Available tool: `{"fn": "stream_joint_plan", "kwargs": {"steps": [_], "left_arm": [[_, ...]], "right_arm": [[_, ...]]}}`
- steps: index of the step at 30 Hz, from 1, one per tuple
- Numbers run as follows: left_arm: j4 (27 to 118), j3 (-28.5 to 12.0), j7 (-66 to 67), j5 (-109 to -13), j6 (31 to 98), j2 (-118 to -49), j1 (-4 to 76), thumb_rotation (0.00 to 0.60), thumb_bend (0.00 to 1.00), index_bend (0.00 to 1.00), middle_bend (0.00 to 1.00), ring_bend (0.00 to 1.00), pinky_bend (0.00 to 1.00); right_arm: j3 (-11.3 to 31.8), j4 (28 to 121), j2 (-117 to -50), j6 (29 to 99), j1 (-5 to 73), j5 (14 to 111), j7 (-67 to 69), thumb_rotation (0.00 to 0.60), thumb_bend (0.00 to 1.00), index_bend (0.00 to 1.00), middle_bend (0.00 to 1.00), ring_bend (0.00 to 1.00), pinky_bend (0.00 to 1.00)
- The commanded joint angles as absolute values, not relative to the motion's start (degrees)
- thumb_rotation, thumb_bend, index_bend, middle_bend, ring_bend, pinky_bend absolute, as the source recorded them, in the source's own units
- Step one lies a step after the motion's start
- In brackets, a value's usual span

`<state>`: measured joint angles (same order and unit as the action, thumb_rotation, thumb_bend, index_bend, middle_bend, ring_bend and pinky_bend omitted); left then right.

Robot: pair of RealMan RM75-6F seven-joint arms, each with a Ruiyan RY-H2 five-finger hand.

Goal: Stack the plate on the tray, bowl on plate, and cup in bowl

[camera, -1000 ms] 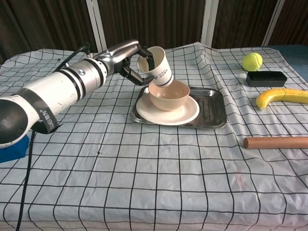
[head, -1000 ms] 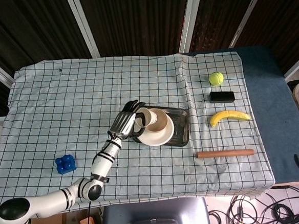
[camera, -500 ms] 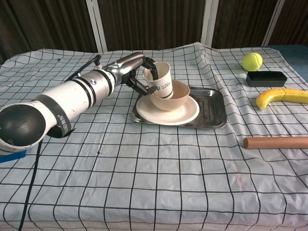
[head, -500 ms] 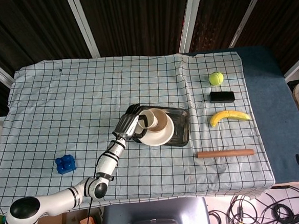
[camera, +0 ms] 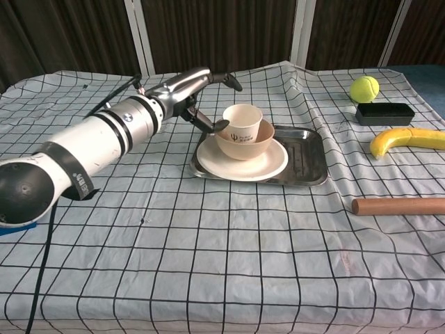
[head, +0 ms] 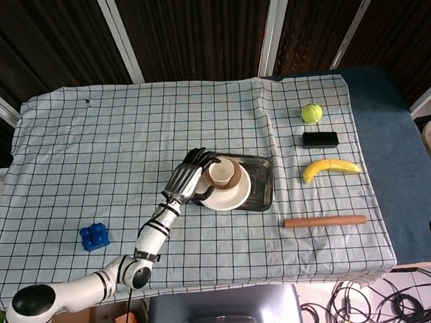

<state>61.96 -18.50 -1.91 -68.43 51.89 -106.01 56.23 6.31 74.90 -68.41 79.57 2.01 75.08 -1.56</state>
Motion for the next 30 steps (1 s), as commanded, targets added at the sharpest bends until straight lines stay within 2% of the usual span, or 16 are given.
{"fn": "stream_joint_plan", "kwargs": {"steps": [1,3,8,13,16,19,22,25,30], "left_arm": [[64.1,-17.4,-2.2,-70.6,55.0,-104.0,54.5,0.600,0.38,0.16,0.12,0.00,0.00],[66.4,-16.4,-1.9,-71.7,56.5,-101.9,53.0,0.600,0.38,0.13,0.11,0.00,0.00],[74.7,-11.3,-1.8,-75.2,60.3,-91.5,46.3,0.600,0.38,0.01,0.07,0.00,0.00],[77.8,-4.0,-1.2,-80.7,68.6,-82.8,37.6,0.600,0.38,0.00,0.01,0.00,0.00],[77.6,1.4,-4.5,-85.0,74.5,-78.1,31.4,0.600,0.38,0.00,0.00,0.00,0.00],[75.5,4.9,-6.5,-86.6,81.0,-75.8,24.9,0.600,0.38,0.00,0.00,0.00,0.00],[72.5,6.0,-6.5,-85.8,87.3,-76.6,18.5,0.600,0.39,0.00,0.00,0.00,0.00],[73.3,7.1,-0.5,-83.1,89.1,-75.8,13.6,0.600,0.38,0.00,0.00,0.00,0.00],[74.9,5.6,-0.5,-83.7,92.0,-75.1,11.3,0.600,0.38,0.00,0.00,0.00,0.00]], "right_arm": [[6.3,75.1,-68.4,79.9,1.9,75.3,-1.6,0.600,0.27,0.08,0.00,0.00,0.00],[6.2,75.3,-68.4,80.3,1.8,75.7,-1.6,0.600,0.27,0.08,0.00,0.00,0.00],[5.8,76.2,-68.6,82.2,1.4,77.2,-2.9,0.600,0.27,0.04,0.00,0.00,0.00],[5.5,78.1,-68.4,83.6,1.3,78.6,-4.3,0.600,0.27,0.00,0.00,0.00,0.00],[5.7,80.0,-68.1,84.4,1.4,79.2,-5.3,0.600,0.27,0.00,0.00,0.00,0.00],[6.0,82.2,-67.7,84.8,1.6,79.3,-7.0,0.600,0.27,0.00,0.00,0.00,0.00],[6.2,84.8,-67.6,84.8,1.6,78.2,-10.0,0.600,0.27,0.00,0.00,0.00,0.00],[6.4,86.4,-68.3,86.0,0.9,76.8,-13.0,0.600,0.27,0.00,0.00,0.00,0.00],[6.6,88.1,-68.8,87.3,0.5,76.5,-14.9,0.600,0.27,0.00,0.00,0.00,0.00]]}}
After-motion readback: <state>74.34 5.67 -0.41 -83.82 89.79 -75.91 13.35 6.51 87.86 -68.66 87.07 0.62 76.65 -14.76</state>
